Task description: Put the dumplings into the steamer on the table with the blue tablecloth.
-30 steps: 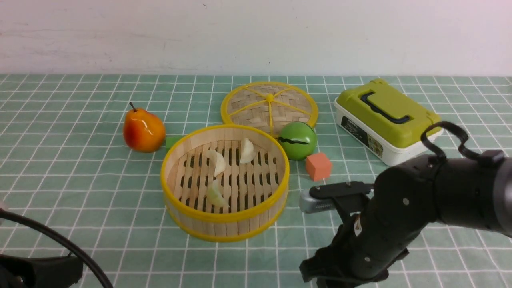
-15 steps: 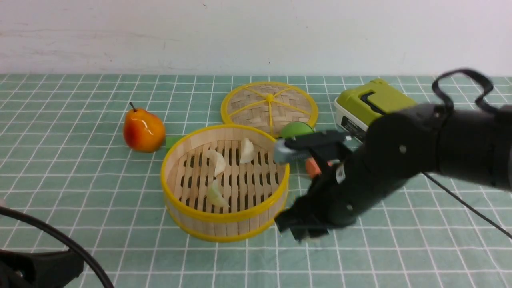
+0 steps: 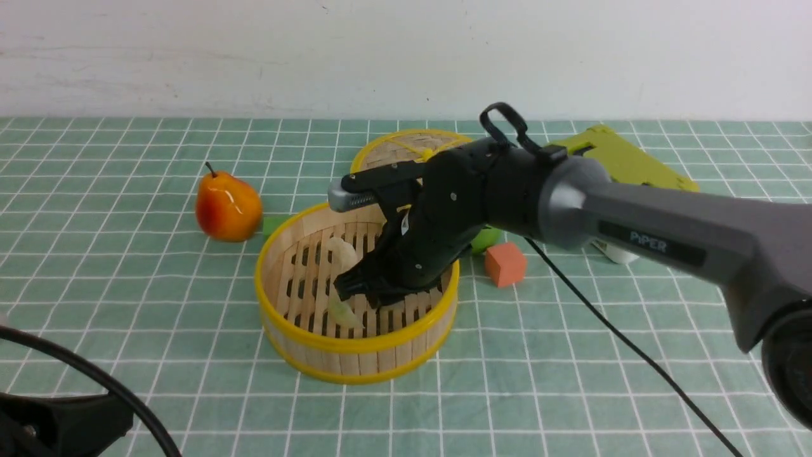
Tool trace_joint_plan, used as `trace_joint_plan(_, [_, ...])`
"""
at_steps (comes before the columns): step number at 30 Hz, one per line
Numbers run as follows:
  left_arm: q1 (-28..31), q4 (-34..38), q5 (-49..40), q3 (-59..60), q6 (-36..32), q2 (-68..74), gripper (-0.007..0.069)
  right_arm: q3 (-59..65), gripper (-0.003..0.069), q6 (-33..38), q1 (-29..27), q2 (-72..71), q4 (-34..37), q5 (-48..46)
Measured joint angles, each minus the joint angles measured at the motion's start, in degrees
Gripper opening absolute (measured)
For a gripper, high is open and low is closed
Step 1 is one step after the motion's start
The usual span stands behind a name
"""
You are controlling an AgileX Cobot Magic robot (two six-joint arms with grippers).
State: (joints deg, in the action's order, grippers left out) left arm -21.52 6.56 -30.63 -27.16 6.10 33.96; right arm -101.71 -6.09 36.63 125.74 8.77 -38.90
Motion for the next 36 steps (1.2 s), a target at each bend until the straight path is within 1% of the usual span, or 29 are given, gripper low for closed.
trace_joint_plan(1, [0.0, 0.0, 0.0, 0.0, 0.0, 0.0, 0.0014, -0.11, 0.0218, -0.83, 0.0, 0.19, -0.37, 0.05])
trace_joint_plan(3, [0.0, 0.0, 0.0, 0.0, 0.0, 0.0, 0.0016, -0.39, 0.0269, -3.82, 0.0, 0.27, -2.42, 0.05])
trace_joint_plan(5, [0.0, 0.0, 0.0, 0.05, 0.0, 0.0, 0.0017, -0.57, 0.0336, -6.51, 0.0, 0.34, -4.2, -0.54])
trace_joint_plan(7, [0.0, 0.0, 0.0, 0.07, 0.0, 0.0, 0.0017, -0.57, 0.0384, -7.65, -0.05, 0.24, -4.99, -1.42])
trace_joint_plan(8, [0.0, 0.0, 0.0, 0.07, 0.0, 0.0, 0.0017, -0.57, 0.0388, -7.76, -0.05, 0.27, -5.06, -1.53])
trace_joint_plan(9, [0.0, 0.0, 0.0, 0.07, 0.0, 0.0, 0.0017, -0.57, 0.0429, -8.24, -0.05, -0.6, -5.22, -2.74])
trace_joint_plan(12, [0.0, 0.0, 0.0, 0.07, 0.0, 0.0, 0.0017, -0.57, 0.0455, -8.38, -0.05, -3.72, -5.22, -4.63])
trace_joint_plan(15, [0.0, 0.0, 0.0, 0.07, 0.0, 0.0, 0.0017, -0.57, 0.0451, -7.8, -0.05, -10.4, -5.89, -7.0])
trace_joint_plan(18, [0.0, 0.0, 0.0, 0.07, 0.0, 0.0, 0.002, -0.57, 0.0414, -6.06, 0.0, -20.4, -7.96, -10.15])
trace_joint_plan(22, [0.0, 0.0, 0.0, 0.07, 0.0, 0.0, 0.002, 4.61, 0.029, -4.63, 0.0, -36.2, -12.63, -12.23])
trace_joint_plan(24, [0.0, 0.0, 0.0, 0.07, 0.0, 0.0, 0.002, 7.36, 0.0252, -4.53, 0.0, -39.96, -13.48, -11.99])
trace_joint_plan(25, [0.0, 0.0, 0.0, 0.07, 0.0, 0.0, 0.002, 12.26, 0.0198, -4.48, 0.0, -45.12, -14.26, -11.05])
trace_joint_plan(26, [0.0, 0.0, 0.0, 0.07, 0.0, 0.0, 0.002, 17.27, 0.0151, -4.48, 0.0, -50.0, -14.46, -9.1])
trace_joint_plan(29, [0.0, 0.0, 0.0, 0.07, 0.0, 0.0, 0.002, 31.78, 0.0043, -4.48, 0.0, -58.19, -14.65, -2.99])
trace_joint_plan(30, [0.0, 0.0, 0.0, 0.07, 0.0, 0.0, 0.002, 32.78, 0.0036, -4.48, 0.0, -58.68, -14.65, -1.85])
trace_joint_plan(31, [0.0, 0.0, 0.0, 0.07, 0.0, 0.0, 0.002, 38.75, 0.0001, -4.48, 0.0, -61.62, -14.6, 1.38])
trace_joint_plan(32, [0.0, 0.0, 0.0, 0.07, 0.0, 0.0, 0.002, 44.46, -0.0015, -4.48, 0.0, -63.61, -14.24, 4.61])
trace_joint_plan(34, [0.0, 0.0, 0.0, 0.07, 0.0, 0.0, 0.002, 52.9, -0.002, -4.48, 0.0, -65.82, -12.84, 9.73])
trace_joint_plan(36, [0.0, 0.0, 0.0, 0.07, 0.0, 0.0, 0.0022, 58.45, -0.002, -4.48, 0.0, -67.23, -11.01, 13.26])
